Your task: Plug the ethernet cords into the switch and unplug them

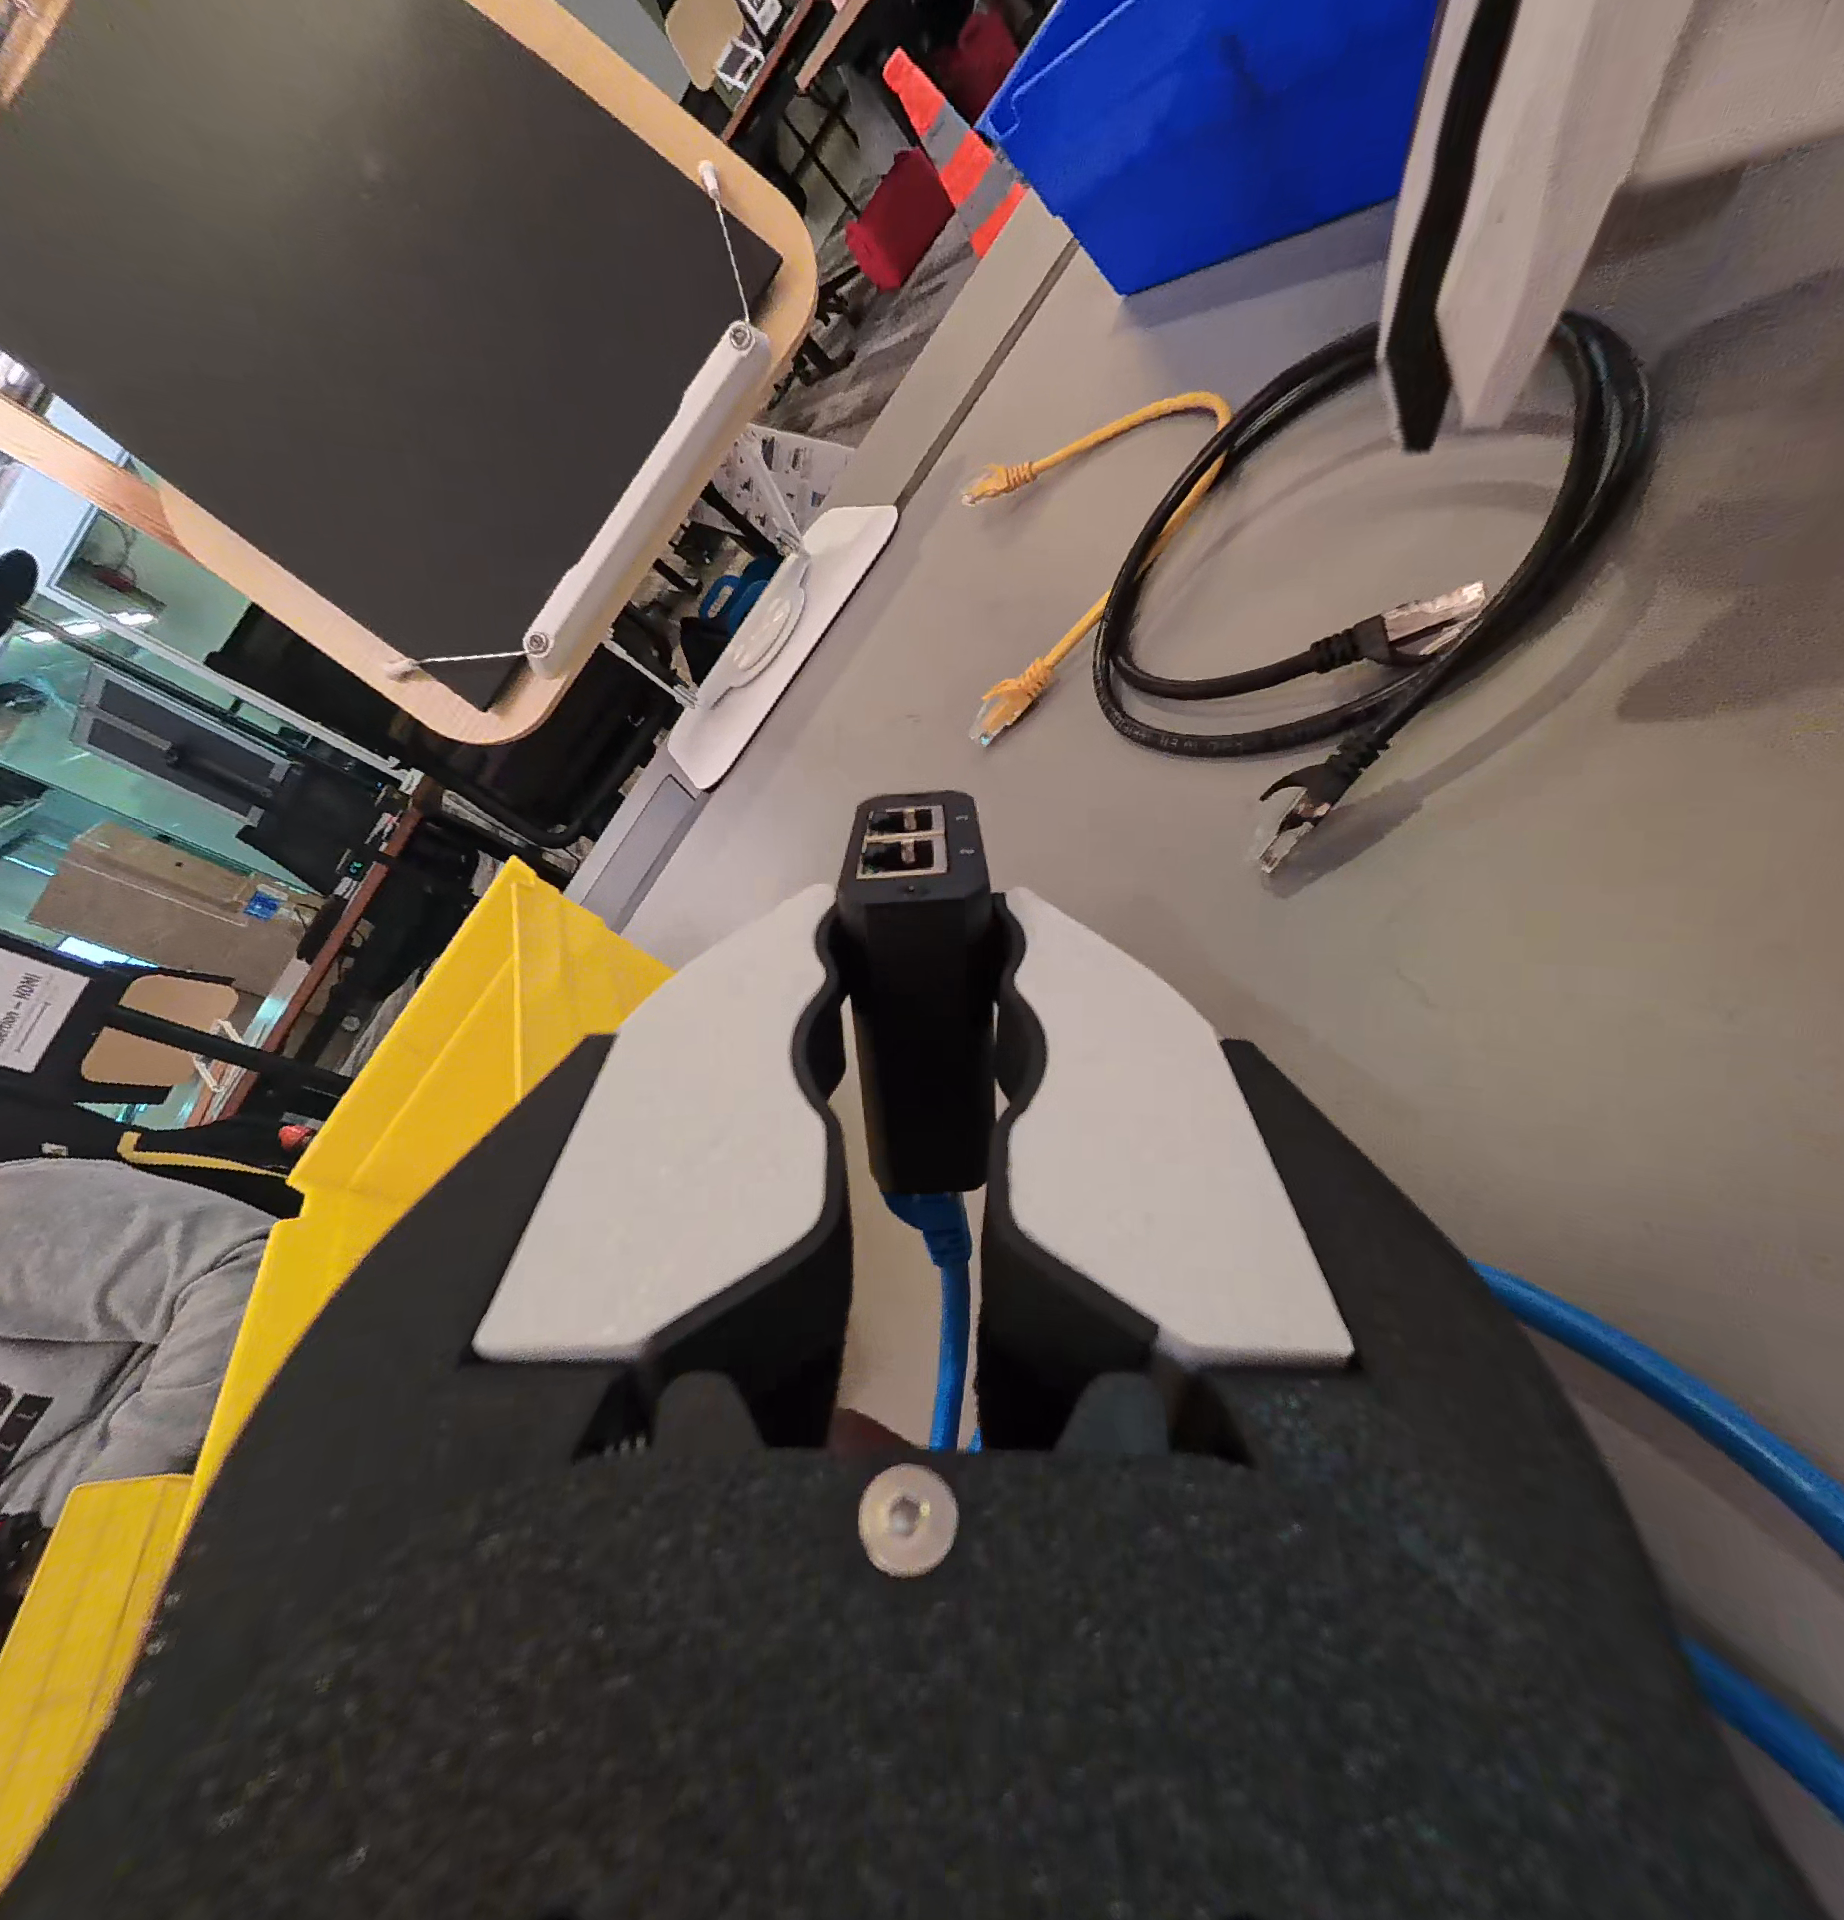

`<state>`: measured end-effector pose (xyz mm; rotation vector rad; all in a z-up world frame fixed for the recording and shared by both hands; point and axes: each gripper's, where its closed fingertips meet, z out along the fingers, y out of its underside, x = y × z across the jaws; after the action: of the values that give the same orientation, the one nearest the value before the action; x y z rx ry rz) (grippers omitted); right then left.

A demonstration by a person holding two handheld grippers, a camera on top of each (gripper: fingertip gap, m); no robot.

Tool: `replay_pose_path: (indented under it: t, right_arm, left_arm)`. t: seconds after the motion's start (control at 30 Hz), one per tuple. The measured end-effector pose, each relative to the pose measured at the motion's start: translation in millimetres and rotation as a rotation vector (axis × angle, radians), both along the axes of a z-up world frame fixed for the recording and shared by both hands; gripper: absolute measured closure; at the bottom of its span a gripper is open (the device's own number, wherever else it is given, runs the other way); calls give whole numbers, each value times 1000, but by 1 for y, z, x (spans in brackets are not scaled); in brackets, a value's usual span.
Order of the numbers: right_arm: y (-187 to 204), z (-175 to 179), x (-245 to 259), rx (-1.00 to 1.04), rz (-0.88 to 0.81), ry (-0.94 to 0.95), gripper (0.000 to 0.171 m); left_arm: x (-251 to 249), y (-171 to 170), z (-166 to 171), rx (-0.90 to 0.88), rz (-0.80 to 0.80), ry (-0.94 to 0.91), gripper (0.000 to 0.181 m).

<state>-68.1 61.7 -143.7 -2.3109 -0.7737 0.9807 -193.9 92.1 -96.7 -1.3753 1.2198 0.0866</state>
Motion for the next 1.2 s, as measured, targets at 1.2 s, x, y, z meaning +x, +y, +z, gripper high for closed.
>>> replay_pose_path:
  t: [1.2]
  right_arm:
    - [-34, 19, -46, 292, 141, -413, 165]
  left_arm:
    - [27, -21, -21, 288, -110, 301, 157]
